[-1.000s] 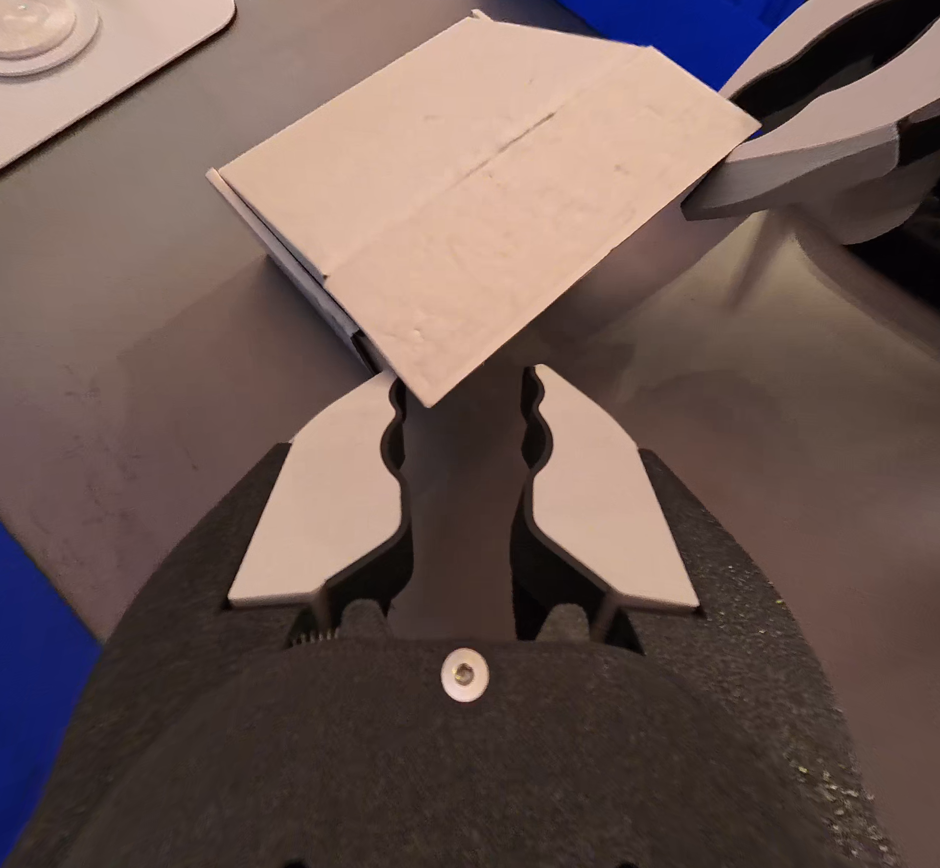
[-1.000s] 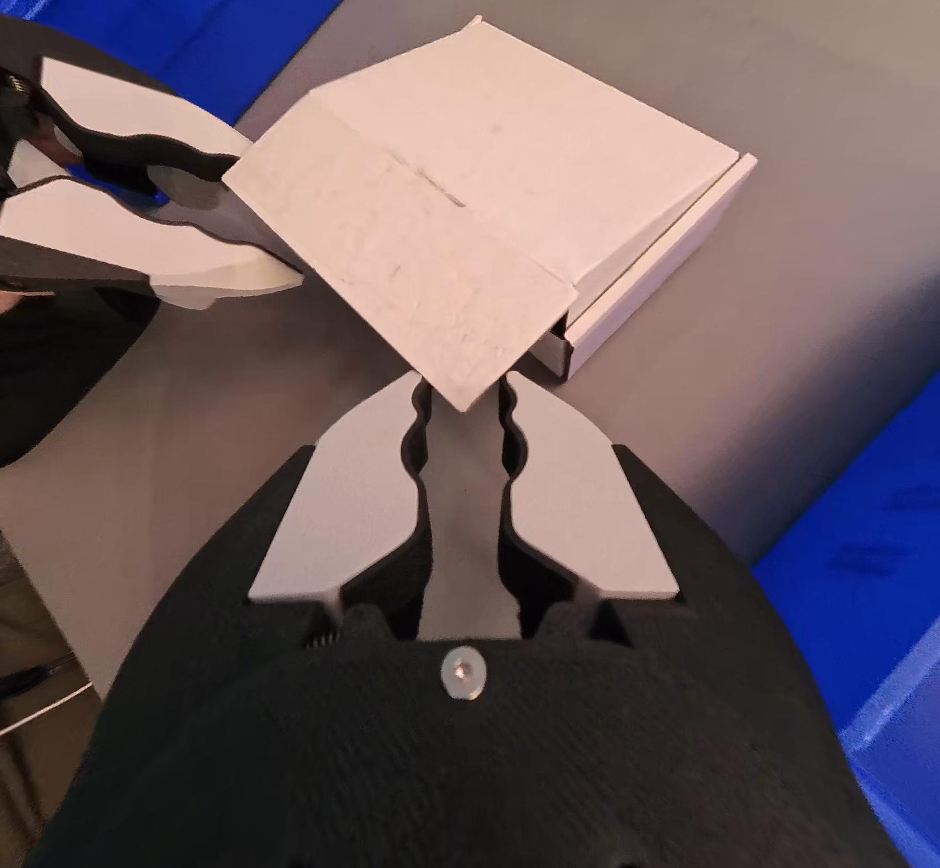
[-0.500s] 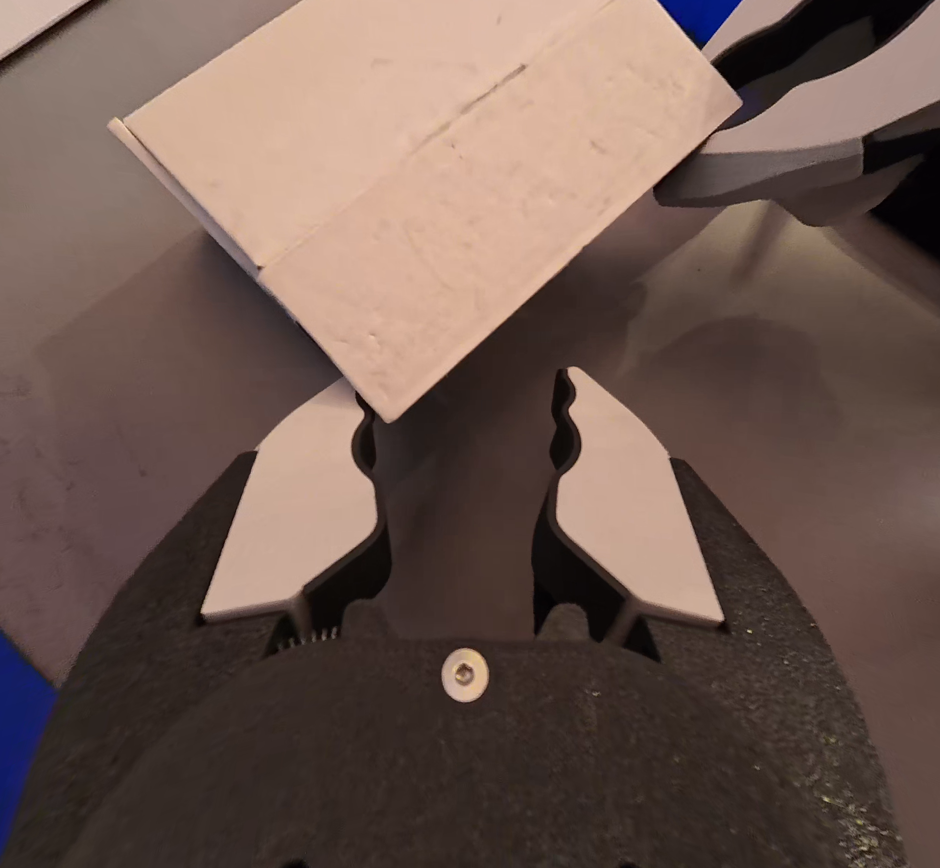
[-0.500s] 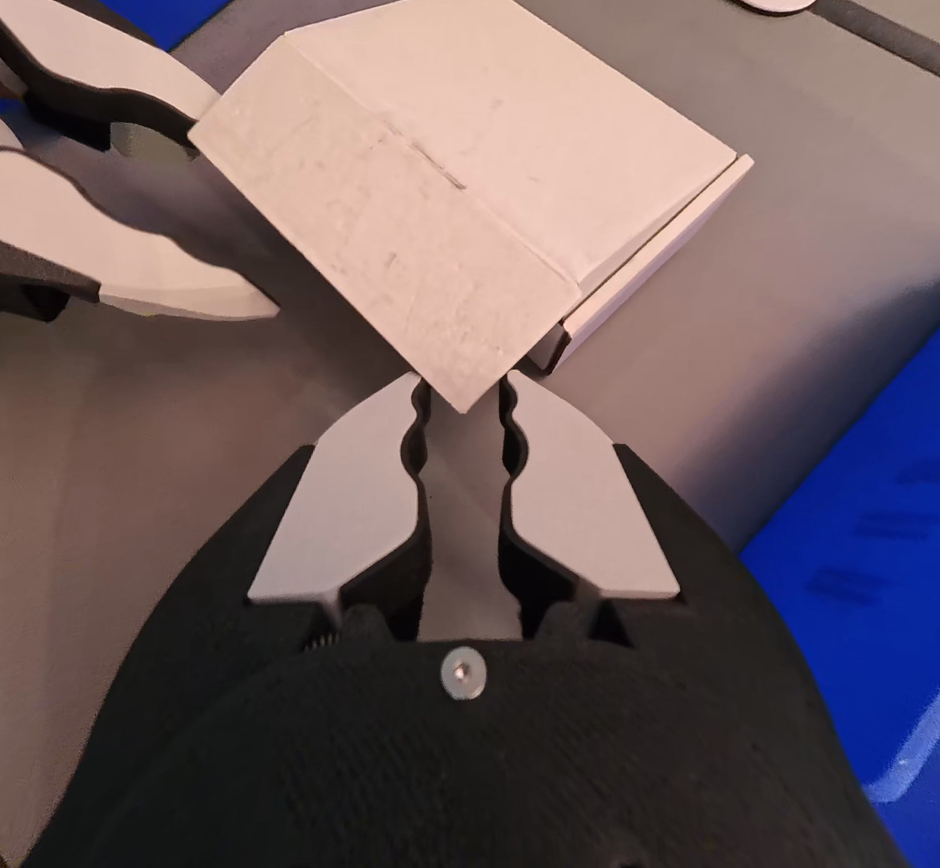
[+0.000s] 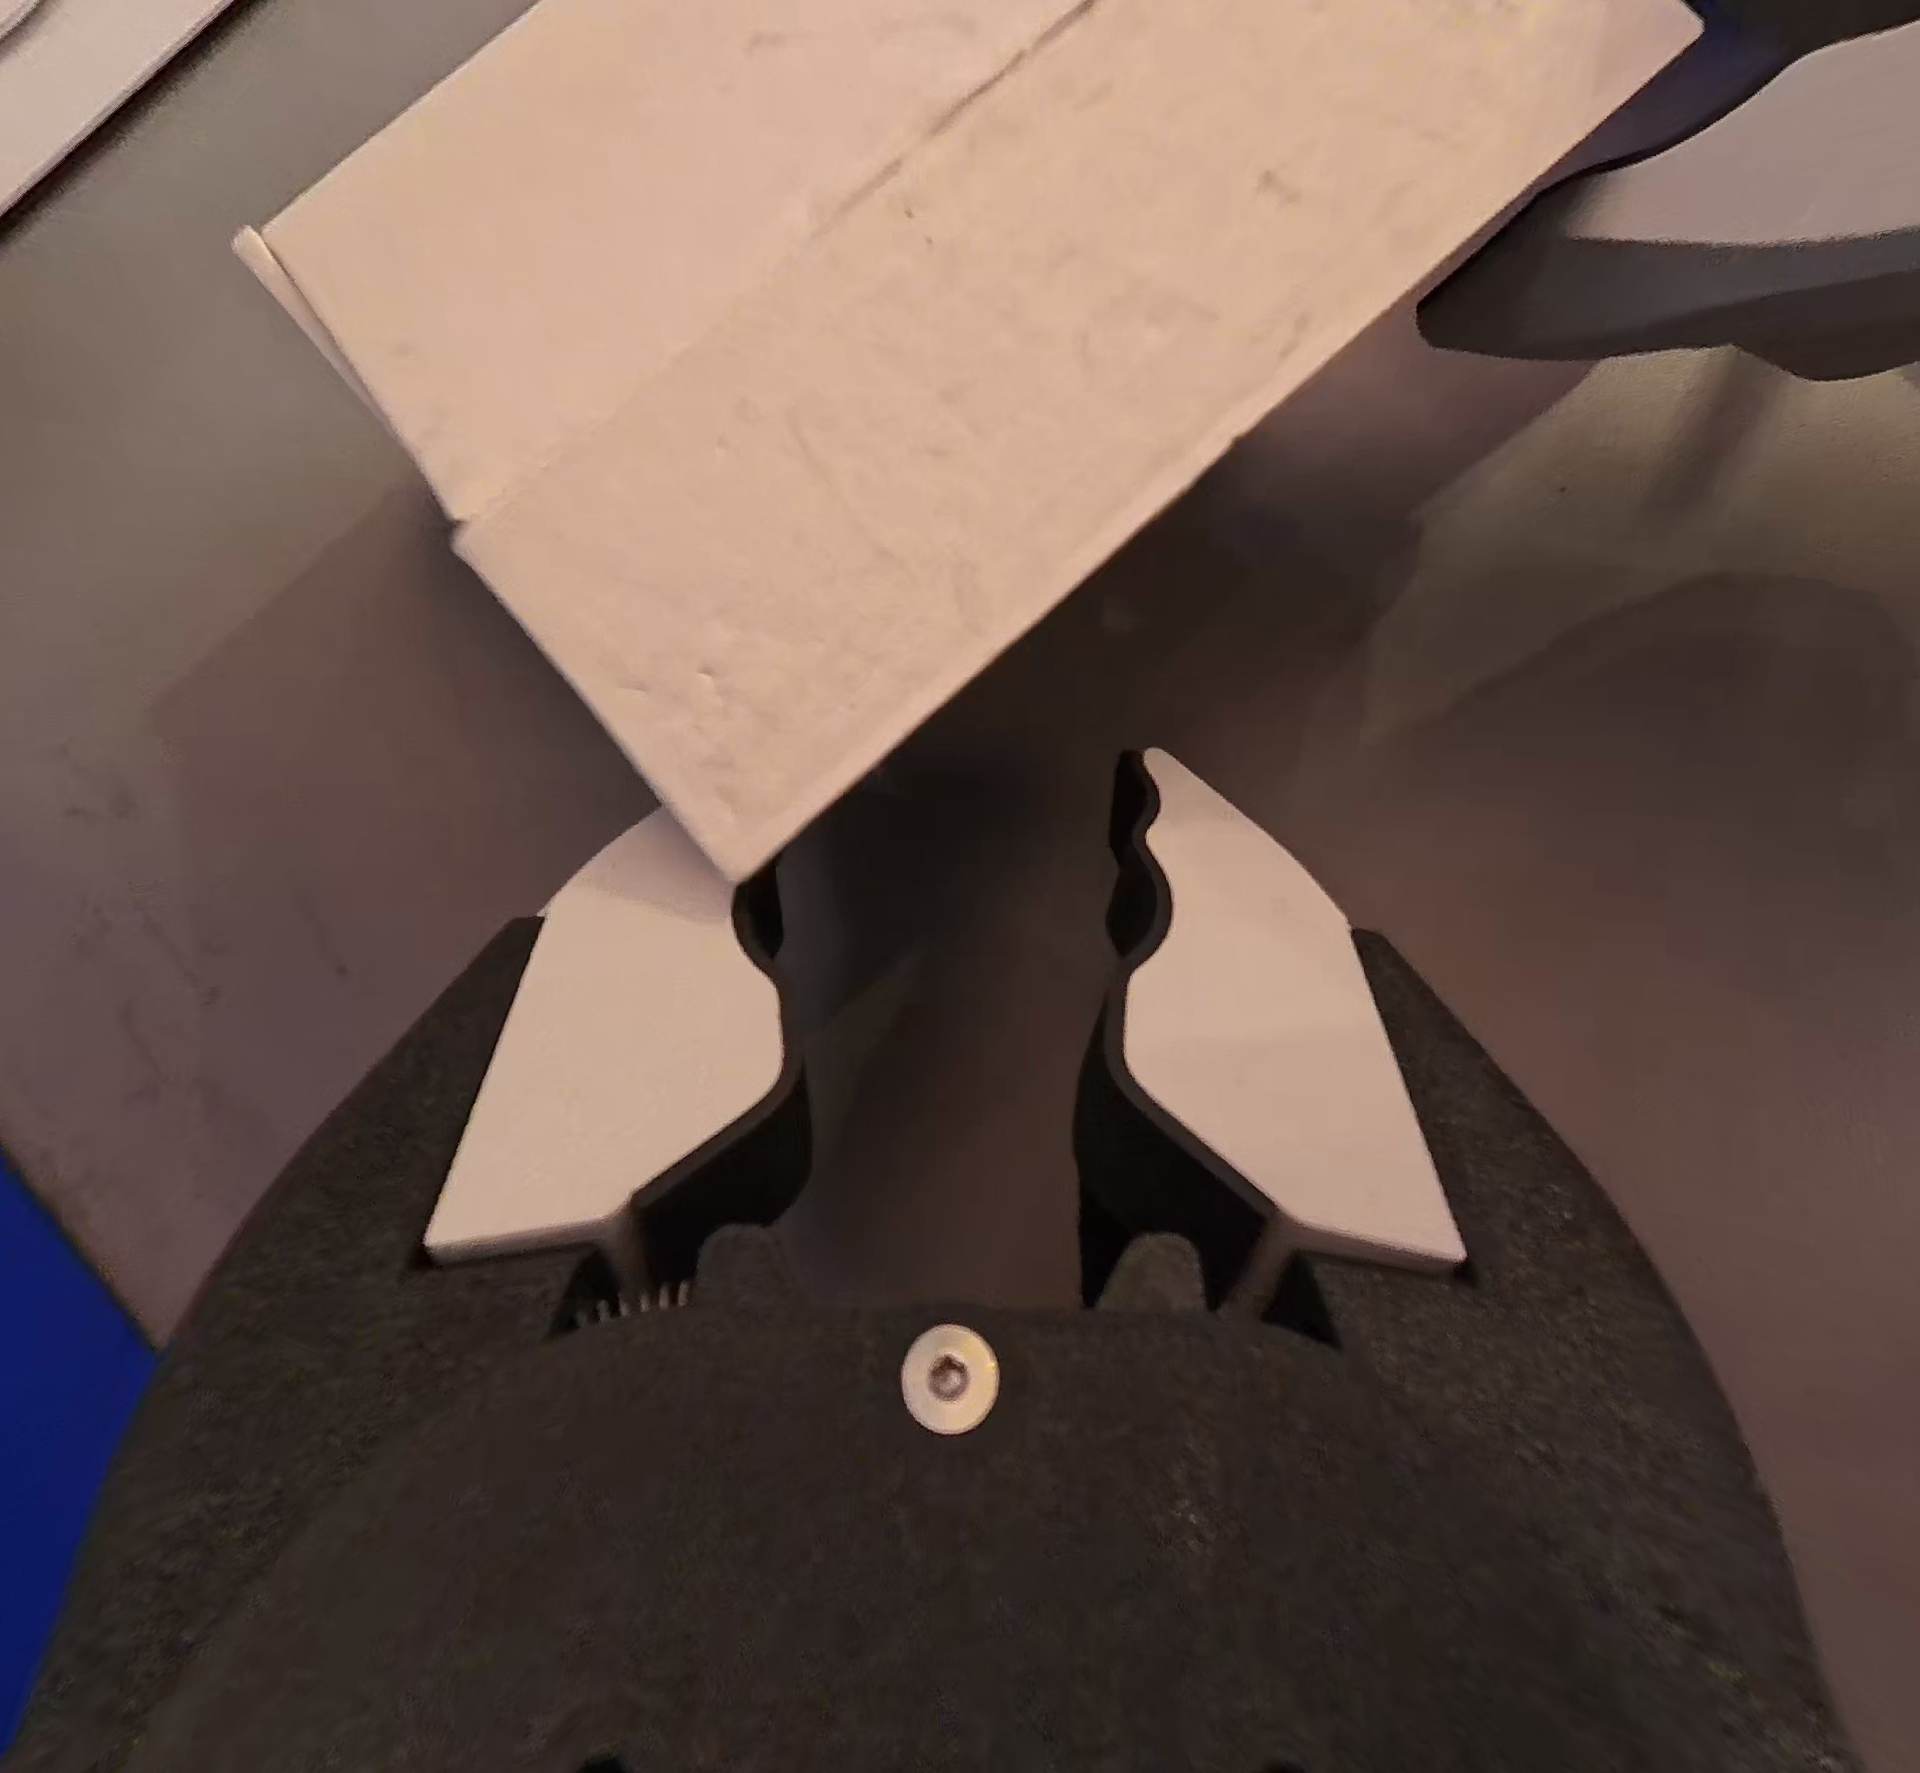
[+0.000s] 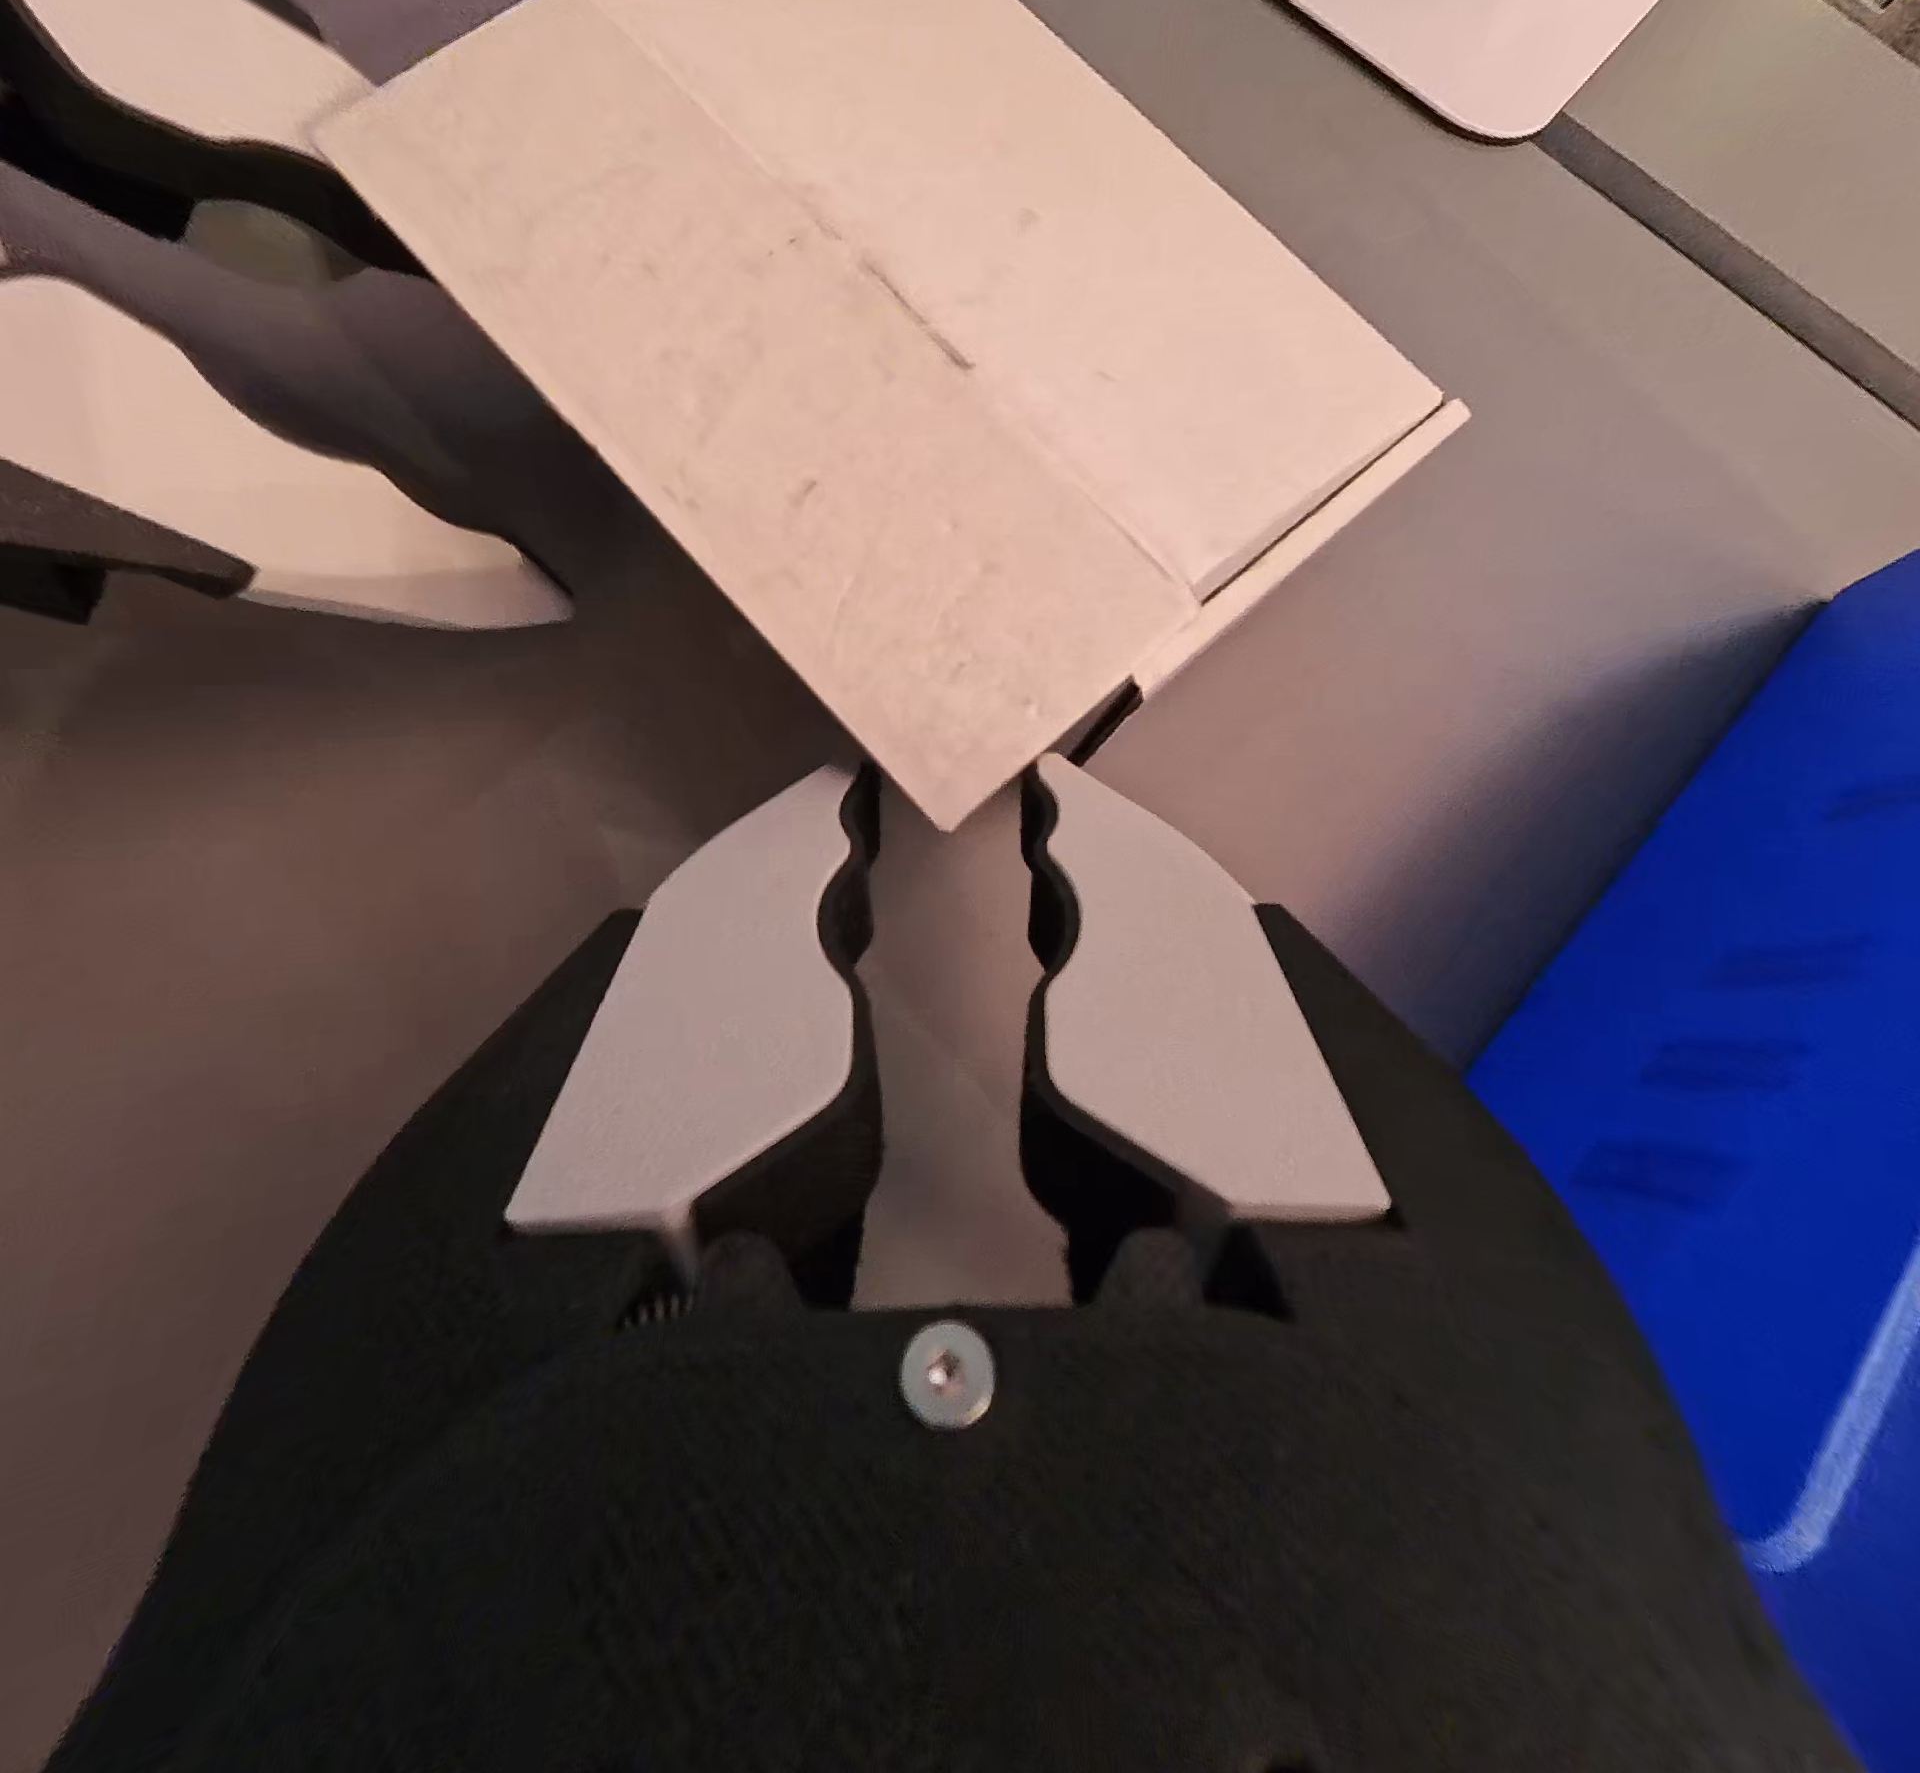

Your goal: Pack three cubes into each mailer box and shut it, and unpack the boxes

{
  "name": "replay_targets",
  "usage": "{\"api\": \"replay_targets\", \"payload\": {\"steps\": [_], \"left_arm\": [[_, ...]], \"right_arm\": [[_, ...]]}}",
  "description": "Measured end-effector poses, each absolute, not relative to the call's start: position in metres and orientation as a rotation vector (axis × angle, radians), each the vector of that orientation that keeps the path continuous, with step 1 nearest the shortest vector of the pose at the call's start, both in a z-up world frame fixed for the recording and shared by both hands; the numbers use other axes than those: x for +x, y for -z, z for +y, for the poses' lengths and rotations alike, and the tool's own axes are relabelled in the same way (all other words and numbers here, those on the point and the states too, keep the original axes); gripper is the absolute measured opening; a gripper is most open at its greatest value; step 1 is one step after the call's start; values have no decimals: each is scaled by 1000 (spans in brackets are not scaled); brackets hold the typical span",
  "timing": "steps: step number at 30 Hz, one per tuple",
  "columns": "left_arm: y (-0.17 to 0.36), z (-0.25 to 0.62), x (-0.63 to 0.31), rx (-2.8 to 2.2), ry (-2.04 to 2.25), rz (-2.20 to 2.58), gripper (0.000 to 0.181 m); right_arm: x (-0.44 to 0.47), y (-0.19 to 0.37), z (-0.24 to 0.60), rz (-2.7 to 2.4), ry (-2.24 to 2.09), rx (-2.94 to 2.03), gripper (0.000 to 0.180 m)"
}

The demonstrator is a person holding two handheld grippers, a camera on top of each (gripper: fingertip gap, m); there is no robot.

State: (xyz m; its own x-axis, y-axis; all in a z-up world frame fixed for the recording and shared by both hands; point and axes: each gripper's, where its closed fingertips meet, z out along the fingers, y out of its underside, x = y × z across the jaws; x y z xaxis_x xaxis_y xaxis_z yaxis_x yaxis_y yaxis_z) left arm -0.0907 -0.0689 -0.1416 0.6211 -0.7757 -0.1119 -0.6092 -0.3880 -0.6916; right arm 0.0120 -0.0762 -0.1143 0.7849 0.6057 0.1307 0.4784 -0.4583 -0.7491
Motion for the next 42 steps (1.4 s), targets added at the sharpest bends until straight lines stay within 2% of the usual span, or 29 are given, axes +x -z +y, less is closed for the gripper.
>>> {"api": "replay_targets", "payload": {"steps": [1, 7, 20, 33, 40, 42], "left_arm": [[143, -70, -89, -2125, 303, 1089, 61], [145, -68, -85, -2096, 297, 1114, 68], [143, -61, -95, -2091, 238, 1092, 68], [135, -51, -101, -2062, 193, 1059, 77], [120, -55, -95, -1957, 247, 1082, 69], [120, -57, -94, -1969, 277, 1087, 71]], "right_arm": [[12, 113, -76, -796, -210, -2135, 27], [12, 112, -75, -804, -228, -2119, 30], [14, 110, -74, -816, -246, -2087, 32], [12, 107, -70, -833, -269, -2041, 42], [9, 108, -71, -832, -310, -2036, 43], [8, 108, -72, -812, -360, -2047, 44]]}}
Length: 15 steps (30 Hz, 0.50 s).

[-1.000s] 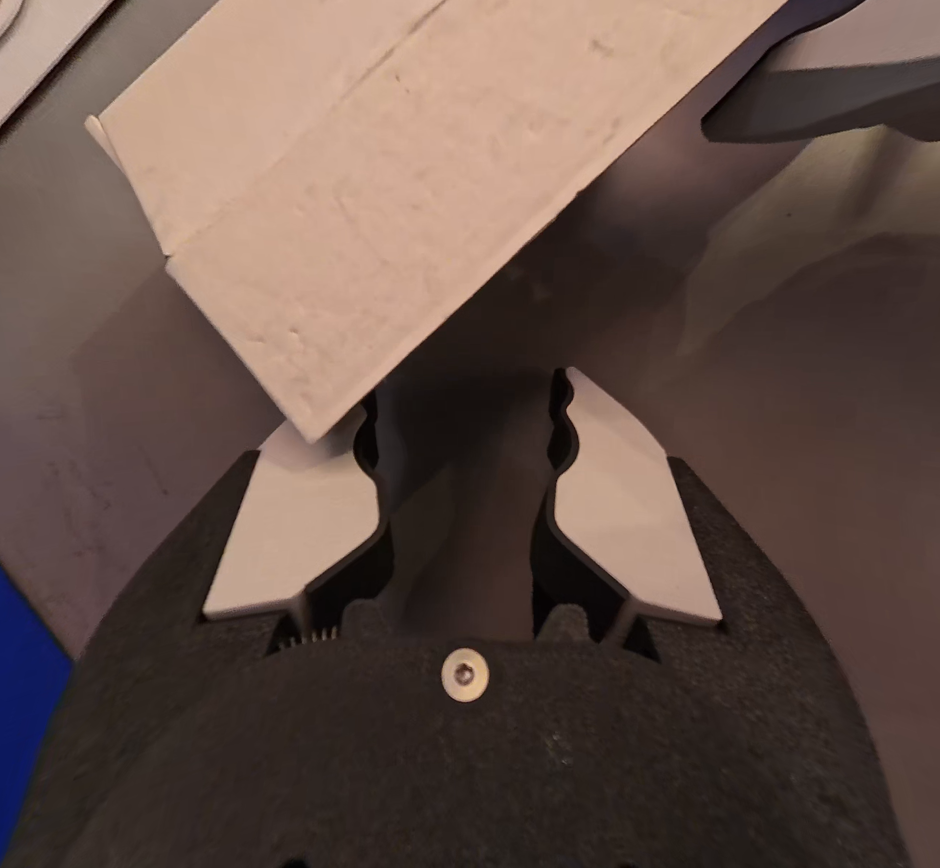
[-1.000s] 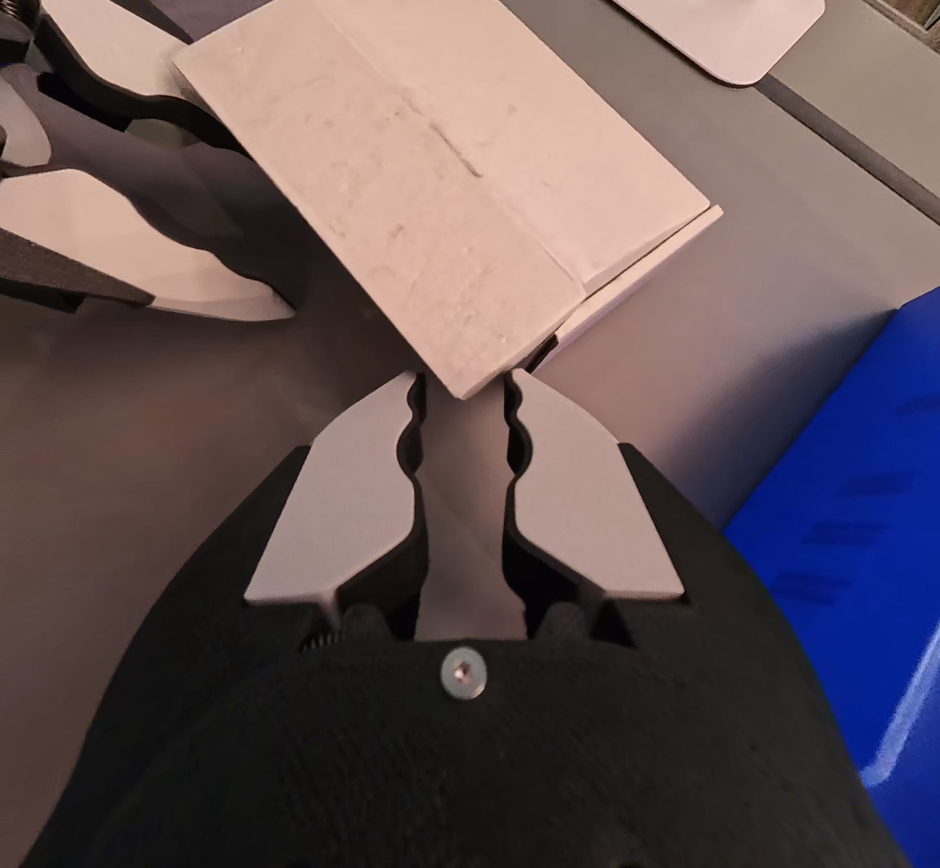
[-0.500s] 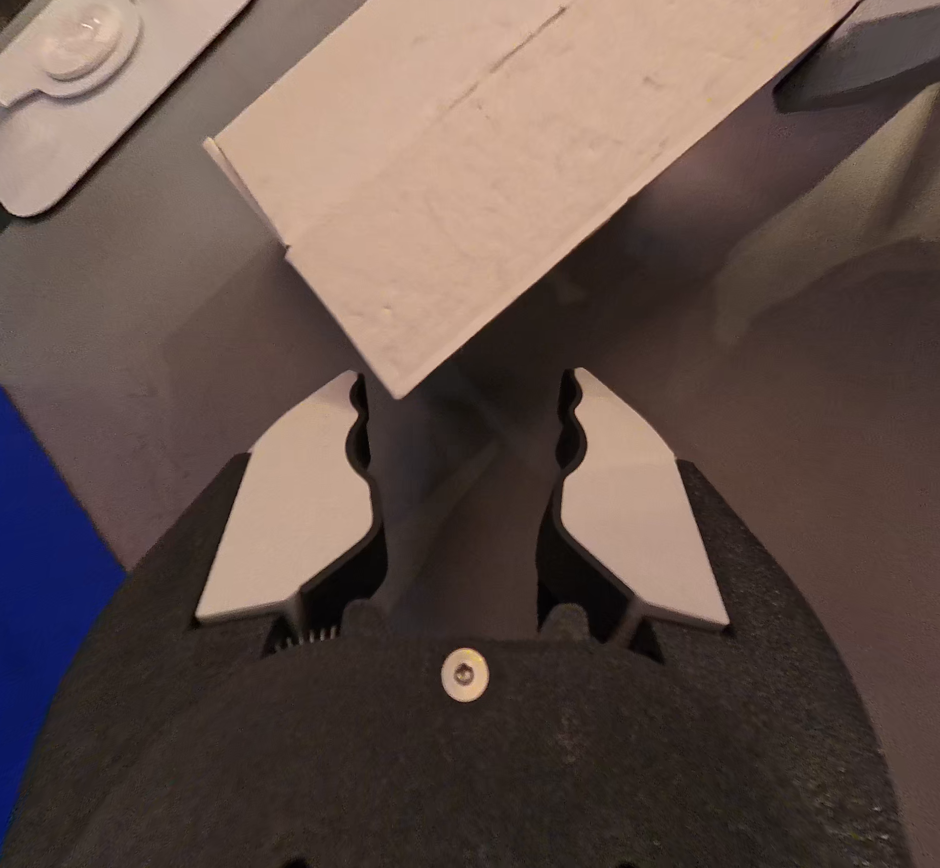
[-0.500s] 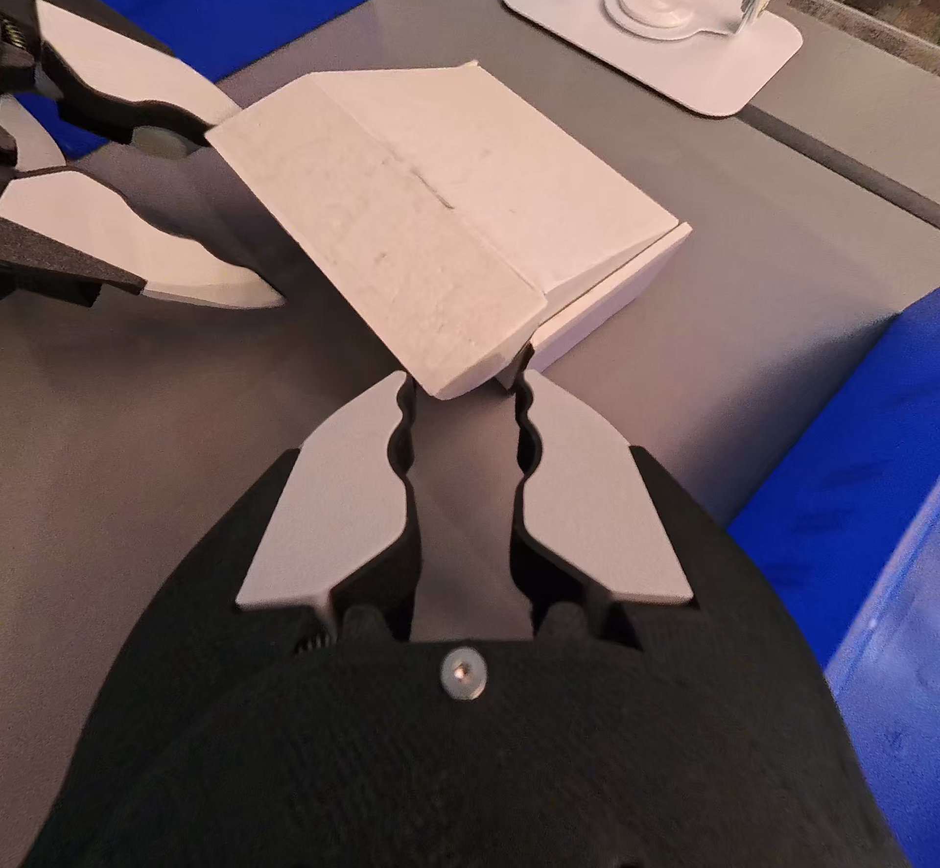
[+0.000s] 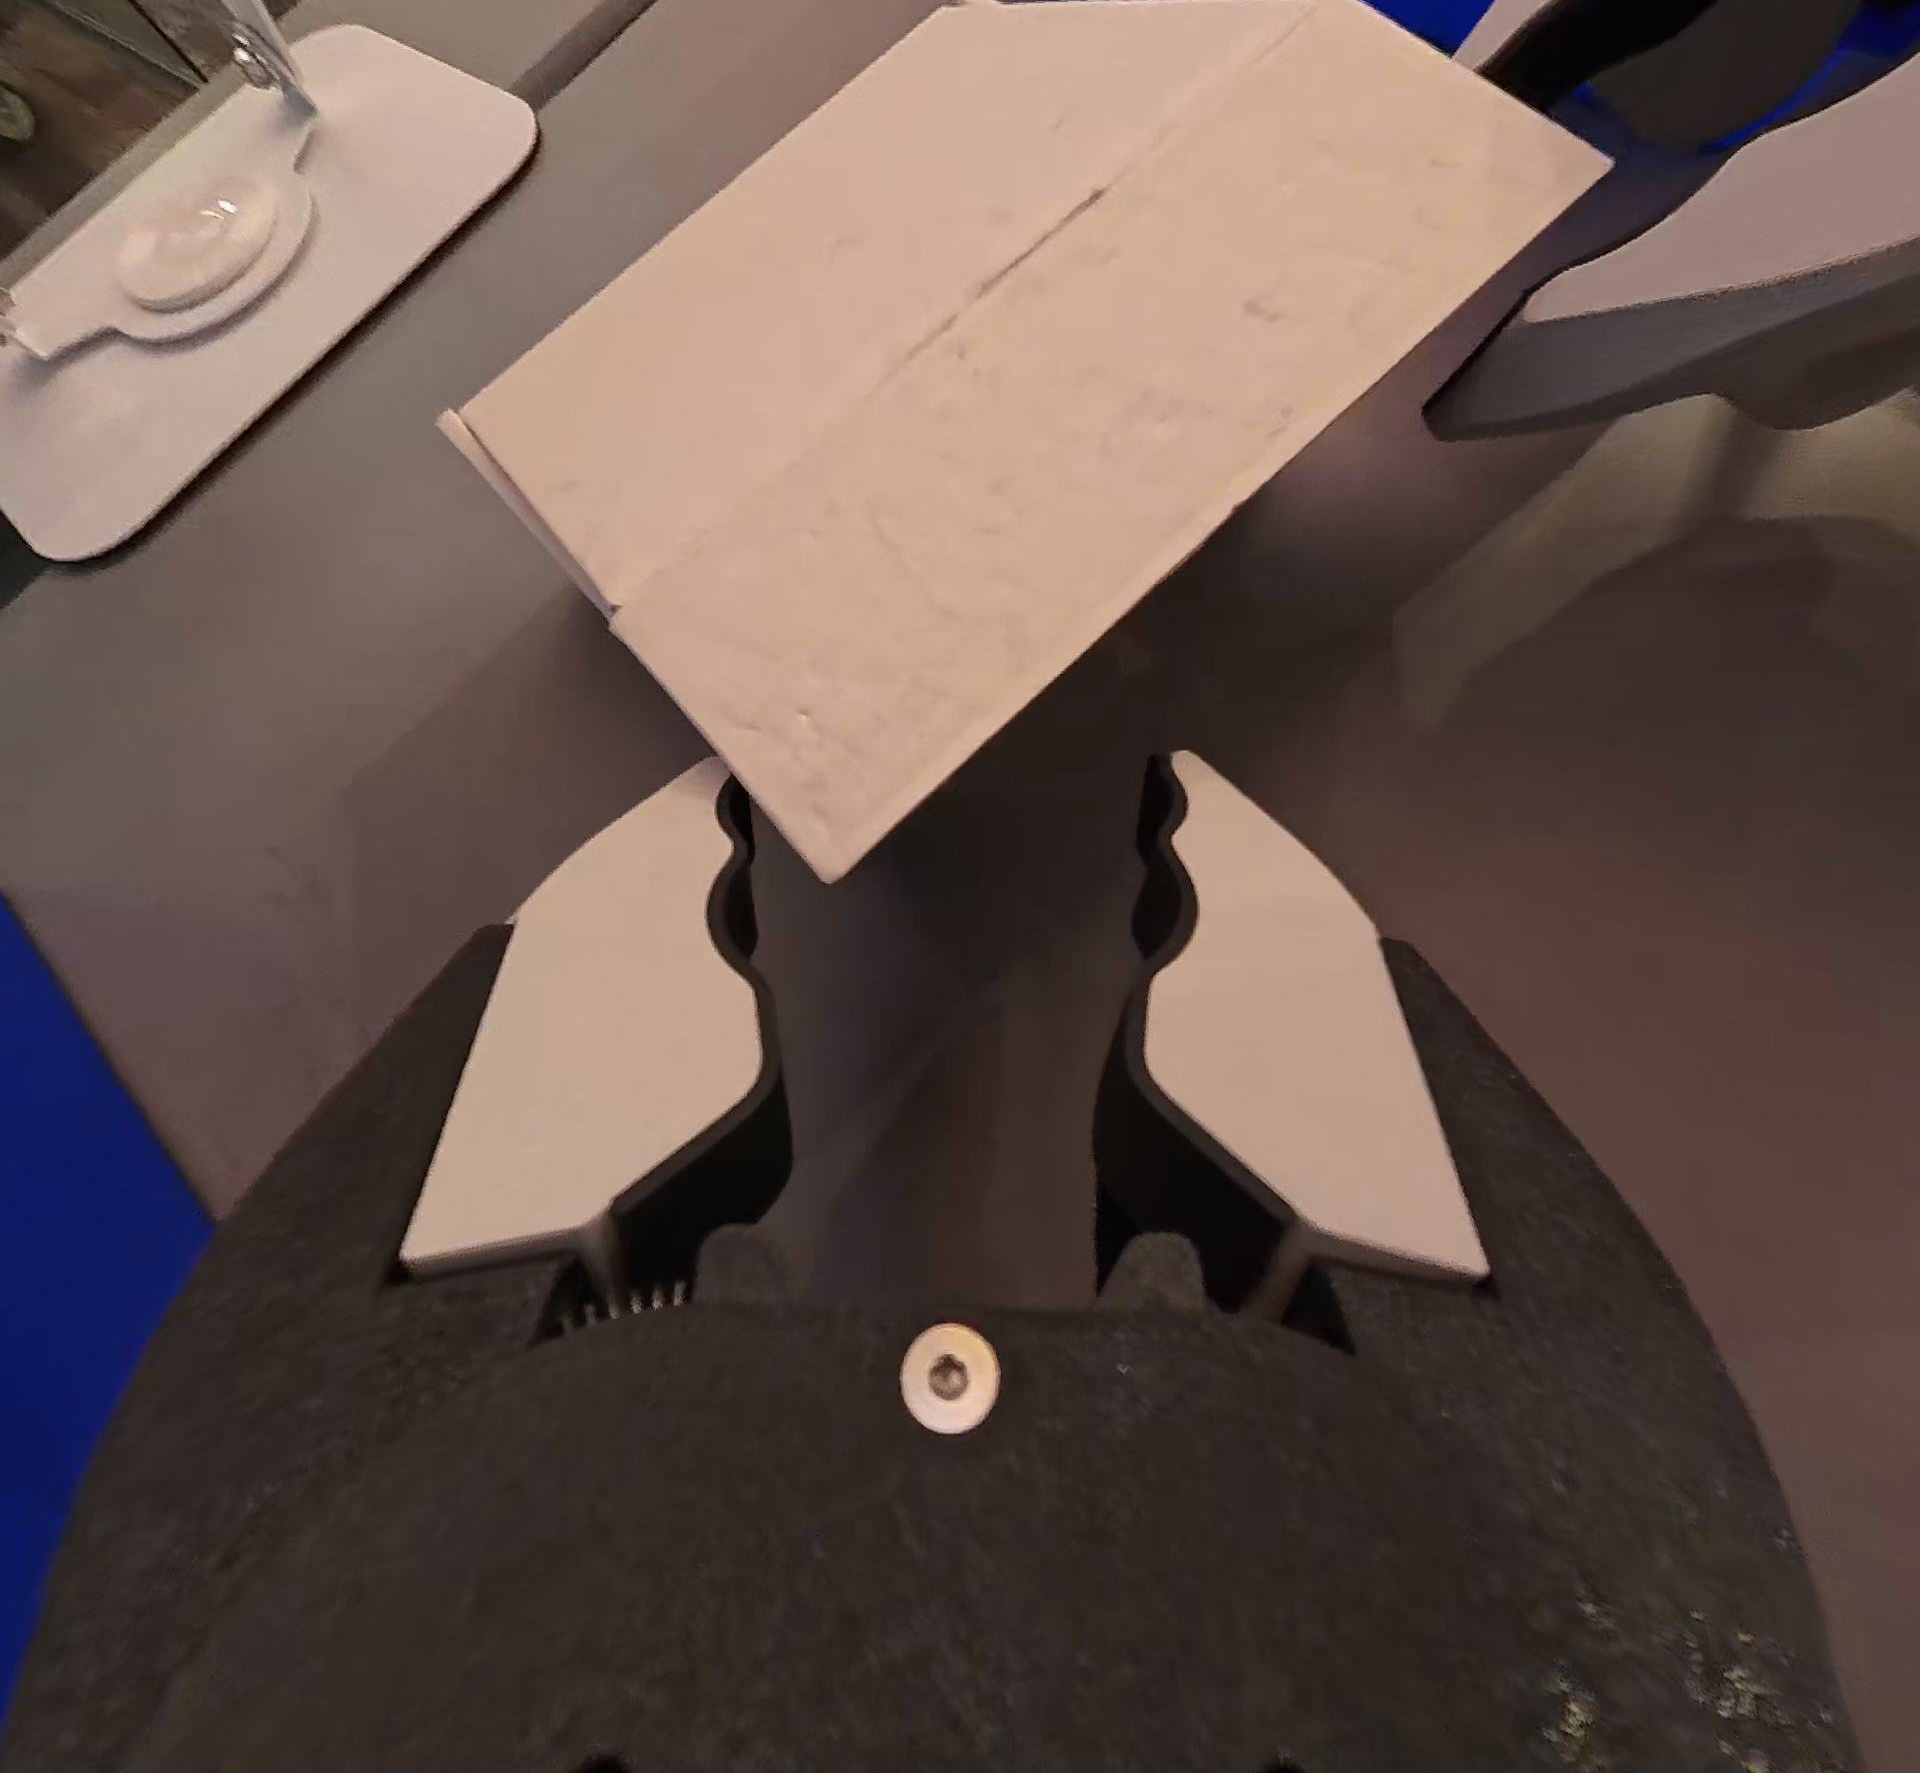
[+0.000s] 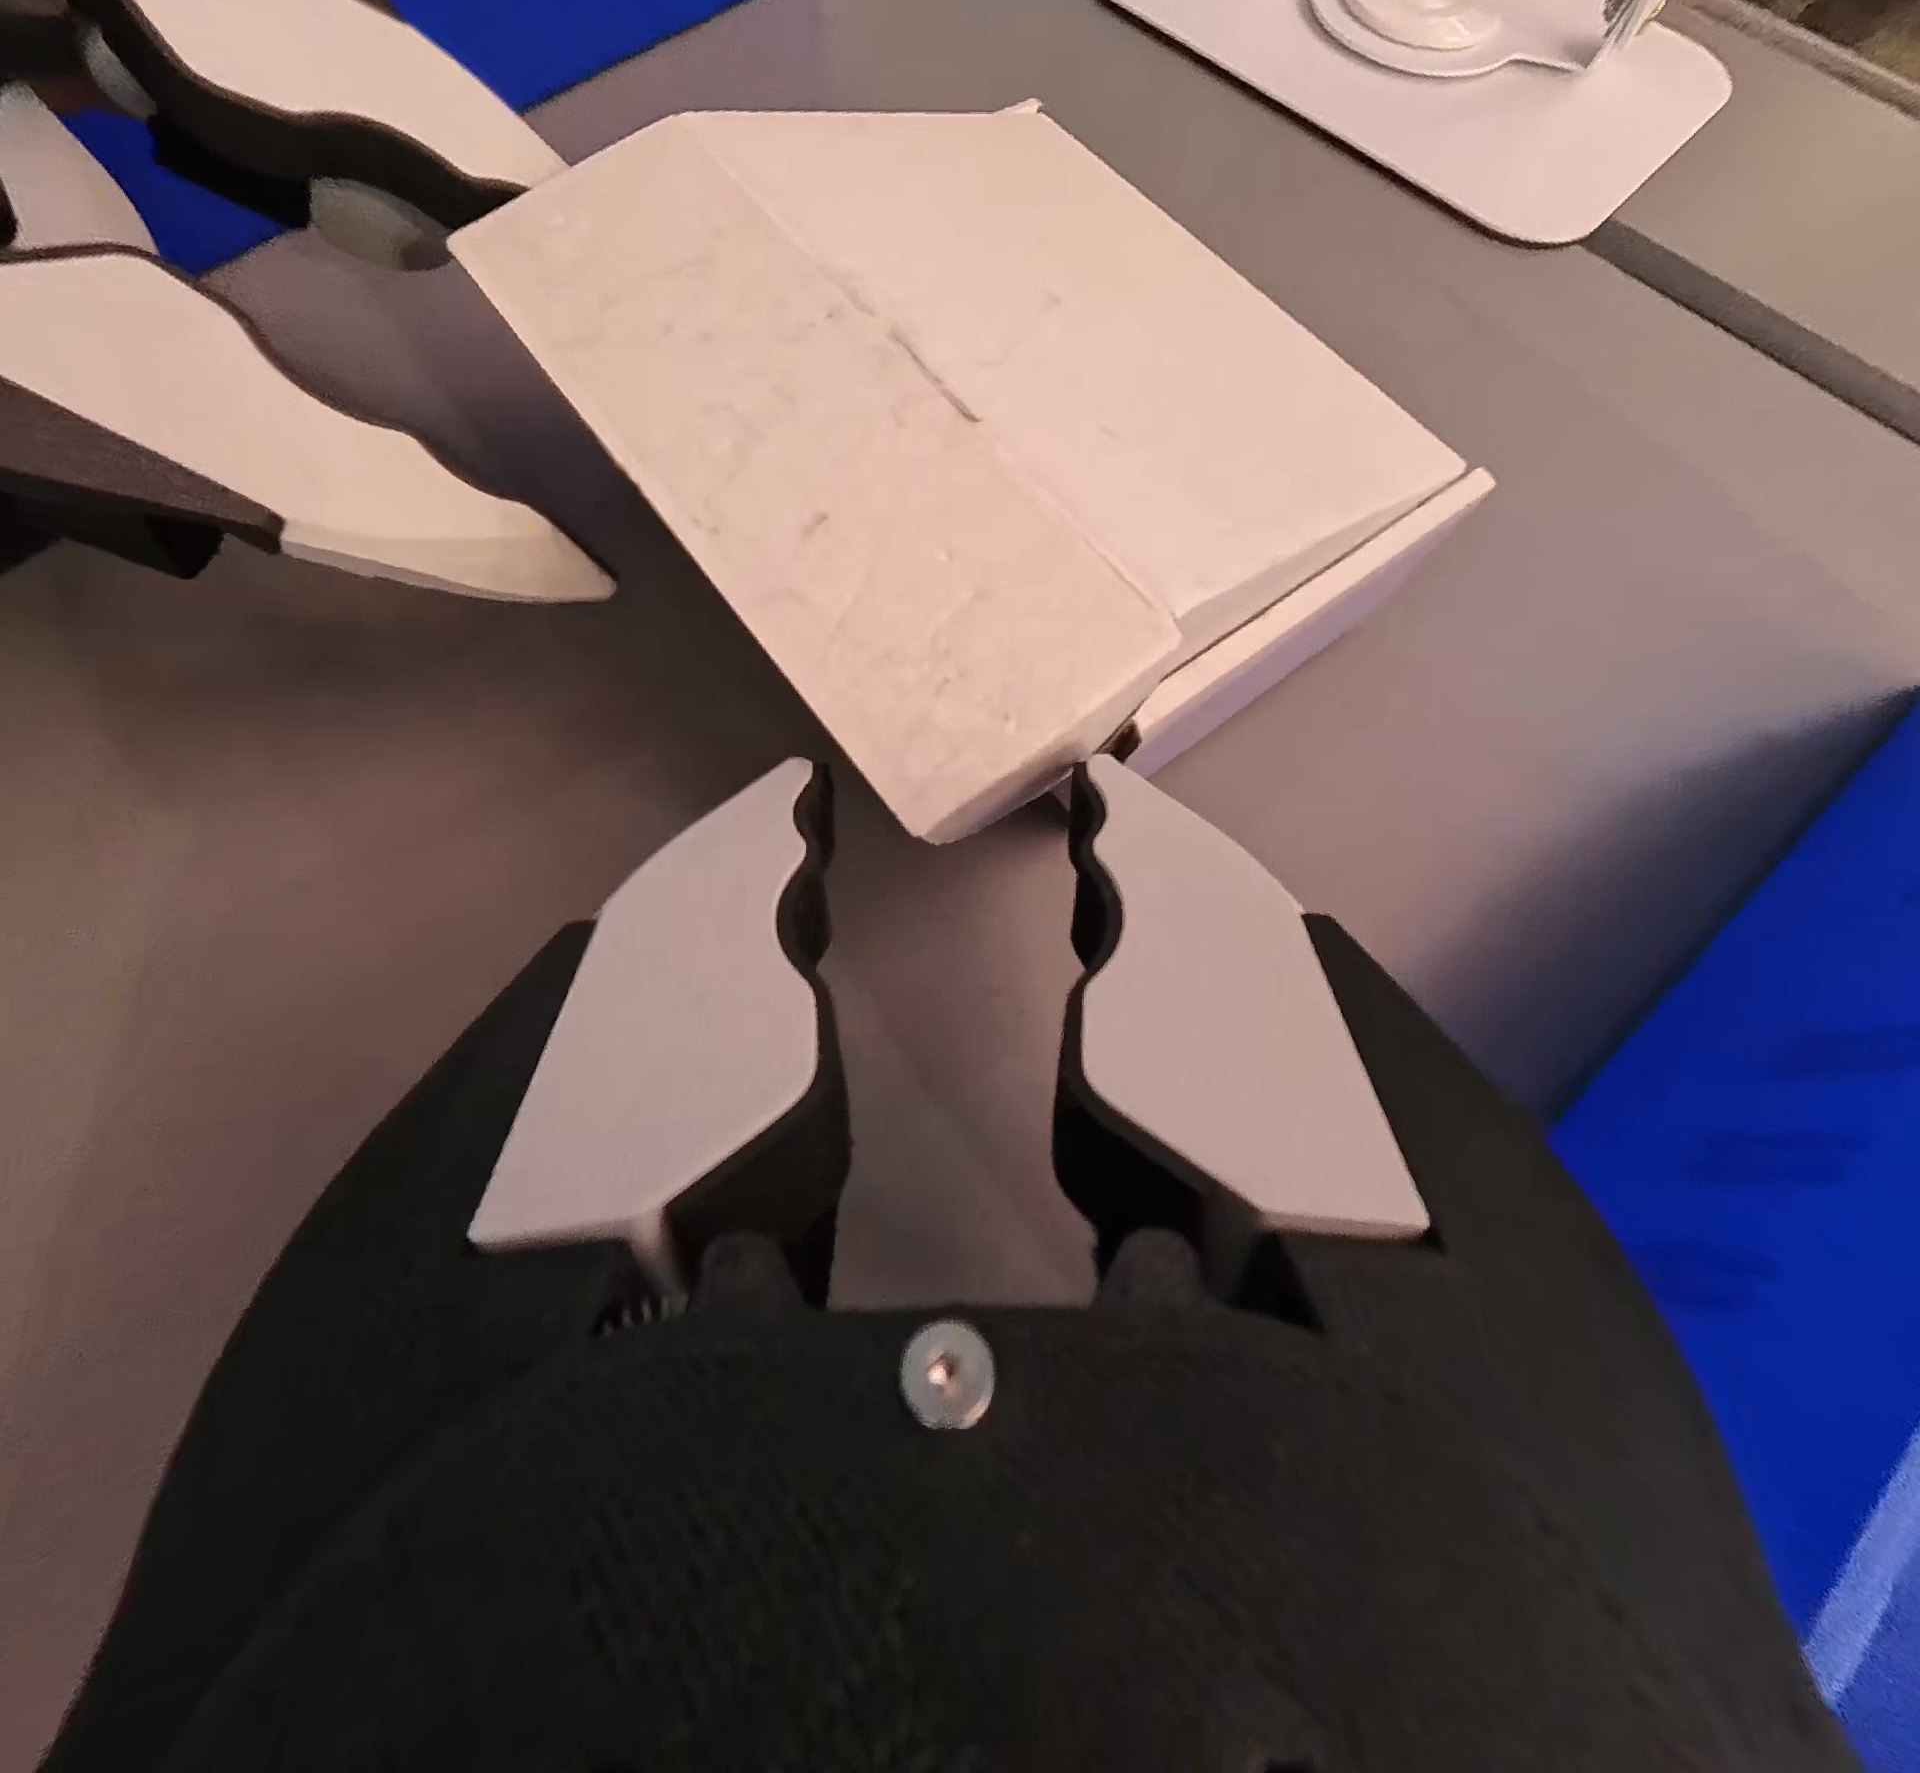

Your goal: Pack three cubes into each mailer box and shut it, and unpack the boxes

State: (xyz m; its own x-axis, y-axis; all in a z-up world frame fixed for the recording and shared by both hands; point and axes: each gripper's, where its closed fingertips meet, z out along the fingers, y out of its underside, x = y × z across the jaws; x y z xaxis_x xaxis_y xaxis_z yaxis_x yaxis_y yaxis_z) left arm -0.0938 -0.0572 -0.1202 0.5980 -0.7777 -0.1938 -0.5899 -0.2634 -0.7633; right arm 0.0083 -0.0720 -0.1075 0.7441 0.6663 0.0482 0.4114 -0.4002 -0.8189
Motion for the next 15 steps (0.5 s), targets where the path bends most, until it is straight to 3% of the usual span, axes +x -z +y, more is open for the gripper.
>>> {"api": "replay_targets", "payload": {"steps": [15], "left_arm": [[120, -60, -100, -2009, 406, 1094, 85]], "right_arm": [[9, 100, -71, -807, -350, -1985, 54]]}}
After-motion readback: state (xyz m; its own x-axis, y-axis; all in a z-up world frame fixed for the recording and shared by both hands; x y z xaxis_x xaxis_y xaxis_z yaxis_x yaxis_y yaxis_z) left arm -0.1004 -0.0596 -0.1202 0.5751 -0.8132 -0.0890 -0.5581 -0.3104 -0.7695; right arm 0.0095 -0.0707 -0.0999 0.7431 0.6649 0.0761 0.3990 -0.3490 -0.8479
